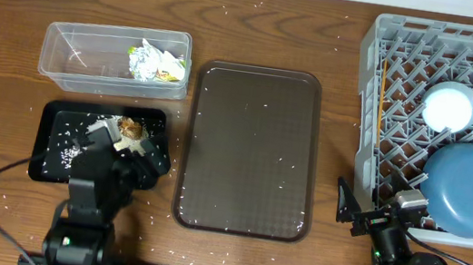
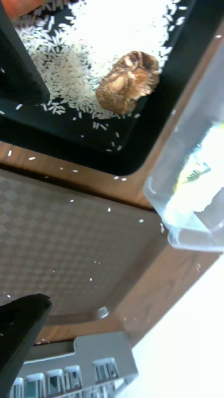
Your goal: Sort waste into correct bins and load items into the dishwasher rack
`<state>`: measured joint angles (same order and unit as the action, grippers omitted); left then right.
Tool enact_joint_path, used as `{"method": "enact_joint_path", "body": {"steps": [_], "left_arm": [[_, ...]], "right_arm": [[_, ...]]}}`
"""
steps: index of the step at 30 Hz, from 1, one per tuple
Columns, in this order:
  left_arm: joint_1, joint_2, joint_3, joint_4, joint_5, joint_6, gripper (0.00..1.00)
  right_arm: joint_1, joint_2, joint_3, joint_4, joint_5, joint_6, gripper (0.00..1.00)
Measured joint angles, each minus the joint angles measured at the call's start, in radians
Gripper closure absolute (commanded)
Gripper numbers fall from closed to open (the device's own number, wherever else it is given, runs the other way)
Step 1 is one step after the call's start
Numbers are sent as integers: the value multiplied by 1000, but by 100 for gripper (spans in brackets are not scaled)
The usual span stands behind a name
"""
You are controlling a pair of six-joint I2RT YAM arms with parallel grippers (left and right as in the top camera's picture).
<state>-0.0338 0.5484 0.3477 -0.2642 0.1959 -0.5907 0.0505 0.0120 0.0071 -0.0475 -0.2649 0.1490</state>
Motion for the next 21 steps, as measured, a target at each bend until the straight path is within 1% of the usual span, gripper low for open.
{"method": "enact_joint_path", "body": {"steps": [7,14,16,21], "left_arm": [[0,-179,-116,152,-27,24,2],[0,-310,-304,385,-42,31,2],[0,-349,-338,391,-42,39,2],[0,-435,-342,373,-42,90,2]], "right_arm": [[0,0,0,0,0,0,1],[0,0,0,0,0,0,1],[0,0,0,0,0,0,1],[0,0,0,0,0,0,1]]}}
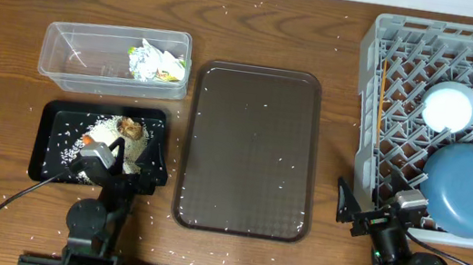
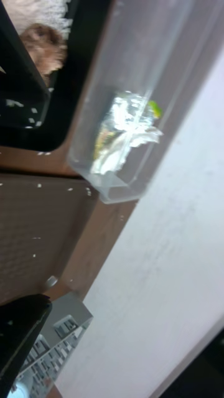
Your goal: Sort waste into correct bins and load items into the dishwasher rack
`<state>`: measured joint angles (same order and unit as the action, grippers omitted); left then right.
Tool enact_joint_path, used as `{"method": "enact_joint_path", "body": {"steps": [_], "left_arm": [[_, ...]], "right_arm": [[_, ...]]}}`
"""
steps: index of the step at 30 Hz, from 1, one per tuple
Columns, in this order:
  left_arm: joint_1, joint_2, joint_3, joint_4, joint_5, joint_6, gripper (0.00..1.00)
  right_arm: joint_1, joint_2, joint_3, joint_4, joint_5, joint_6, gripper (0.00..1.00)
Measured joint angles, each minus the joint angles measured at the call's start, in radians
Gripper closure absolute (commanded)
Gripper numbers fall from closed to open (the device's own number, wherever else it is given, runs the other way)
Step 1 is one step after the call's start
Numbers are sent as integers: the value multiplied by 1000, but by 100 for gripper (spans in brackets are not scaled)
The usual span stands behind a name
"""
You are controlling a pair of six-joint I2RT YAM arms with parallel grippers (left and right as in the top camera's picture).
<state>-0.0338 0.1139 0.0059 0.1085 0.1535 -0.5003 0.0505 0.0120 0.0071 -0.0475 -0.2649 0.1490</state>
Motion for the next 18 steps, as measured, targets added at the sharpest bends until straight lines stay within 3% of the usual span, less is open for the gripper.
{"method": "enact_joint_path", "body": {"steps": [6,18], "left_arm": [[0,-79,3,-112,-5,95,2],[0,-103,10,-126,-27,333,2]], "right_arm": [[0,0,0,0,0,0,1],[0,0,0,0,0,0,1]]}}
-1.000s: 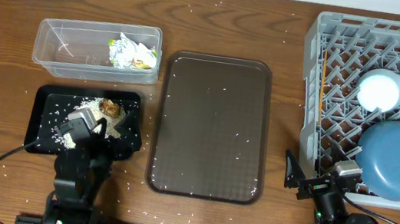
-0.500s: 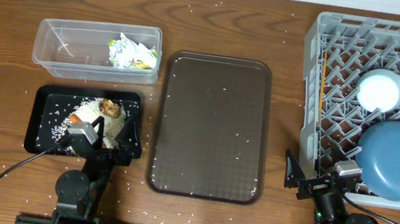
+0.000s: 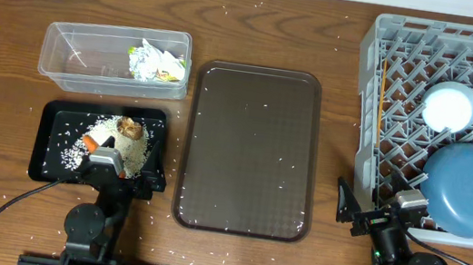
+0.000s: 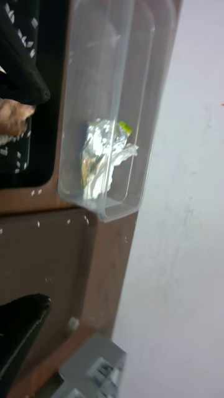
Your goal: Sort waste into correct bins and load items into the dishwasher rack
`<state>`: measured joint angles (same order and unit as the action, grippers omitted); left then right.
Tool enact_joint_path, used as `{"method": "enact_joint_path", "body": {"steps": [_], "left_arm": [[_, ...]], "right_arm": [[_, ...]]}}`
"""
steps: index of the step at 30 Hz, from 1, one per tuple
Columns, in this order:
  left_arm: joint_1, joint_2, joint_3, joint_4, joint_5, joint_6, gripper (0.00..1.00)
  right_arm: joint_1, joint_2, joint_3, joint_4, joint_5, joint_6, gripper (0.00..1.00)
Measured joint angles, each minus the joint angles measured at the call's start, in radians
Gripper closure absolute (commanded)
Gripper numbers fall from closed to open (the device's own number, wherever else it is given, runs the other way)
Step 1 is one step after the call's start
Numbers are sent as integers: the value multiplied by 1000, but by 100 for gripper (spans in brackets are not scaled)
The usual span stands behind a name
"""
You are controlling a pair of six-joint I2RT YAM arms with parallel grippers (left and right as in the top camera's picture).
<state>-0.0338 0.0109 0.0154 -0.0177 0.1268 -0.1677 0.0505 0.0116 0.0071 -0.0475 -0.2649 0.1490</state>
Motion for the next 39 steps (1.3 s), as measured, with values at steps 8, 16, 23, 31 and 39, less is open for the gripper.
{"method": "enact_joint_path", "body": {"steps": [8,16,23,31,39], "left_arm": [[0,0,1,-2,-8,95,2],[0,0,2,-3,-11,116,2],[0,0,2,-3,-11,117,2],[0,0,2,-4,-11,117,2],[0,0,2,-4,-11,117,2]], "right_arm": [[0,0,0,0,0,0,1],[0,0,0,0,0,0,1],[0,0,0,0,0,0,1],[0,0,0,0,0,0,1],[0,0,0,0,0,0,1]]}}
